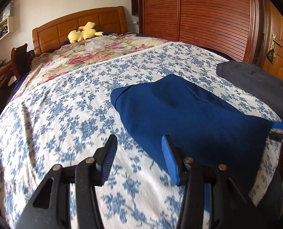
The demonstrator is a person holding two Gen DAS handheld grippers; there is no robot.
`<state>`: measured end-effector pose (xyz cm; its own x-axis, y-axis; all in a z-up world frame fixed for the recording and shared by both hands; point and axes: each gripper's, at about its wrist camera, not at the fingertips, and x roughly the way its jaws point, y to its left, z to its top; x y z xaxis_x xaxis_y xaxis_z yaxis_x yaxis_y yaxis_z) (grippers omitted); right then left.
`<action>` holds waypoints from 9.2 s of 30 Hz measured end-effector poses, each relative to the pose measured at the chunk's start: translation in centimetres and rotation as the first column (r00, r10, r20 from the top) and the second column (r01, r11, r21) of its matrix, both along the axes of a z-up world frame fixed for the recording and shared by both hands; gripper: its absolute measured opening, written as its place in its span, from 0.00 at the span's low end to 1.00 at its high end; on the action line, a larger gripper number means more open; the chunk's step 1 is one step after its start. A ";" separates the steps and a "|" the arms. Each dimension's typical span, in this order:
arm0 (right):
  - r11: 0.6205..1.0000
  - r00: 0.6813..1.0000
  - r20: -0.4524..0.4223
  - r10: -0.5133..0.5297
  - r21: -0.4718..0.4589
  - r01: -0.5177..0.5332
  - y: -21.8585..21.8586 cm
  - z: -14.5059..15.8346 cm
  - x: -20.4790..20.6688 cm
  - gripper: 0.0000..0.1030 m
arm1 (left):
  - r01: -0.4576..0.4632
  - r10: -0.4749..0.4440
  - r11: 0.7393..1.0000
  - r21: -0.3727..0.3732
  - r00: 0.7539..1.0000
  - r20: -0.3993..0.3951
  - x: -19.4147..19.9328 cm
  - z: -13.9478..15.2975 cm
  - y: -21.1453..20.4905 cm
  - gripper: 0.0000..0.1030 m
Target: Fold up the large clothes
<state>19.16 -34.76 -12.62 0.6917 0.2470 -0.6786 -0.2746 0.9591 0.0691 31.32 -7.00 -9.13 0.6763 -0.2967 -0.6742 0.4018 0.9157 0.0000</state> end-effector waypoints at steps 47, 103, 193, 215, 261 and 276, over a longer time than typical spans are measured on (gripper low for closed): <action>0.991 0.996 -0.035 0.080 0.108 -0.076 2.1 -0.8 2.1 0.08 | -0.028 0.030 0.999 0.021 0.991 -0.130 13.5 -3.1 -2.2 0.00; 0.835 0.799 0.303 -0.519 -0.021 0.550 -36.3 10.9 -4.9 0.14 | 0.430 -0.420 0.902 -0.041 0.895 0.150 4.0 12.3 -45.6 0.00; 0.988 0.952 0.299 0.073 0.106 -0.109 15.3 12.5 -5.3 0.77 | -0.392 0.414 0.910 -0.136 0.881 0.232 -23.9 9.9 9.1 0.57; 0.991 0.937 0.348 0.014 0.121 -0.060 14.2 14.0 -7.1 0.77 | -0.401 0.431 0.902 -0.161 0.852 0.296 -26.0 11.5 9.5 0.57; 0.991 0.941 0.339 0.010 0.124 -0.056 14.0 13.5 -6.9 0.77 | -0.396 0.427 0.904 -0.161 0.855 0.295 -26.0 10.8 9.4 0.57; 0.991 0.941 0.340 0.010 0.125 -0.055 14.1 13.3 -6.9 0.77 | -0.399 0.430 0.902 -0.162 0.855 0.290 -25.9 10.7 9.6 0.57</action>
